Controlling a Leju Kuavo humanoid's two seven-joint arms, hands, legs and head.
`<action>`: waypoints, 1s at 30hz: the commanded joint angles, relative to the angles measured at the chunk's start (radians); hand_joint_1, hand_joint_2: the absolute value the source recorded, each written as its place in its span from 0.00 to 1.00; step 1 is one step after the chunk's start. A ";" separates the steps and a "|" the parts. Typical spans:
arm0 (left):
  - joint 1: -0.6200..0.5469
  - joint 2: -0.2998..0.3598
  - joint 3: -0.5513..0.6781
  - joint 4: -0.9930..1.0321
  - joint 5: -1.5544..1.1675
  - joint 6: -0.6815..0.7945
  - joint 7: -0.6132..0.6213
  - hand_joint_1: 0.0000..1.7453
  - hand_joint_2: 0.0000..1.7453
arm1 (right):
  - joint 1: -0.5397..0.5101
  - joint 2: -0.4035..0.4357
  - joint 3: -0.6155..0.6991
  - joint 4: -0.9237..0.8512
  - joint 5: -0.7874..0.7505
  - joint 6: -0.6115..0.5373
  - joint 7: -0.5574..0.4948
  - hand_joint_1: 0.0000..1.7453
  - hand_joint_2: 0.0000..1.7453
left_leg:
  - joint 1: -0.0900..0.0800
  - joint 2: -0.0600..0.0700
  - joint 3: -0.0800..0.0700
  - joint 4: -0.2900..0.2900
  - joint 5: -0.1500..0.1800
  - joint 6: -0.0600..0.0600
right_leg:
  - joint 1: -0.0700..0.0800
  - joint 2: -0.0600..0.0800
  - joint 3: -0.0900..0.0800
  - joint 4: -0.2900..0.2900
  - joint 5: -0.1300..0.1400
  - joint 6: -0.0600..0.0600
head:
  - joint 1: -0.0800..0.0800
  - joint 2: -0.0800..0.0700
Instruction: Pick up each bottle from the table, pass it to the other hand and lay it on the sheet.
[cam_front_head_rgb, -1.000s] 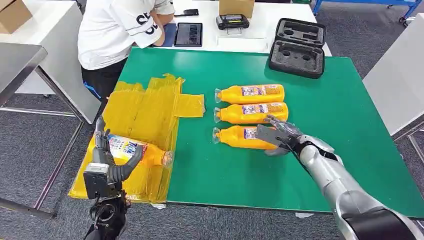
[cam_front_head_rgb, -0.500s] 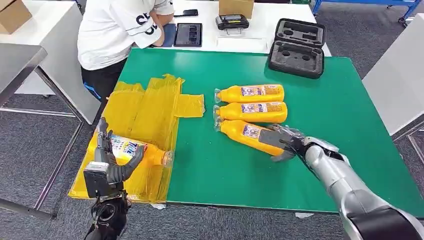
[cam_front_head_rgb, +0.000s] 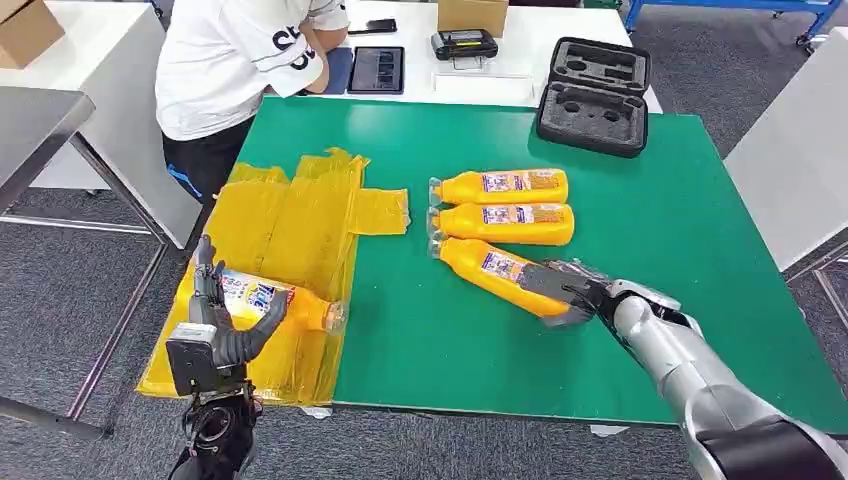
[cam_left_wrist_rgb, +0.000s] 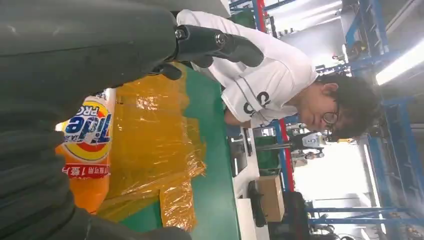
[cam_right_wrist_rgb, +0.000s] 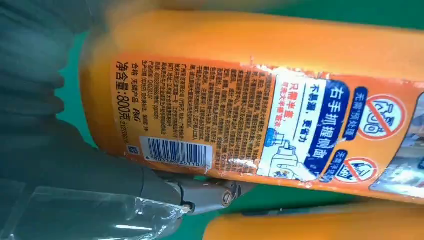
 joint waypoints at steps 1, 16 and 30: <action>-0.036 0.014 0.004 0.067 0.008 -0.001 0.000 0.00 1.00 | -0.016 0.018 0.032 0.049 -0.001 -0.004 0.013 0.98 1.00 | 0.000 0.000 0.002 -0.001 0.000 -0.001 | 0.000 0.000 0.002 -0.001 0.000 -0.001 | 0.000 0.000; -0.002 0.018 0.014 0.024 0.009 0.005 0.001 0.00 1.00 | 0.021 0.054 -0.013 -0.055 -0.051 -0.148 -0.117 1.00 1.00 | 0.000 0.002 0.002 -0.001 -0.001 -0.001 | 0.000 0.002 0.001 0.000 0.000 -0.001 | 0.000 0.000; 0.014 0.005 0.035 -0.005 0.087 -0.080 0.020 0.00 1.00 | 0.242 0.159 -0.188 -0.377 -0.204 -0.271 -0.311 1.00 1.00 | 0.001 0.002 0.003 0.000 -0.002 -0.002 | 0.001 0.001 0.003 0.000 -0.002 -0.002 | 0.000 0.000</action>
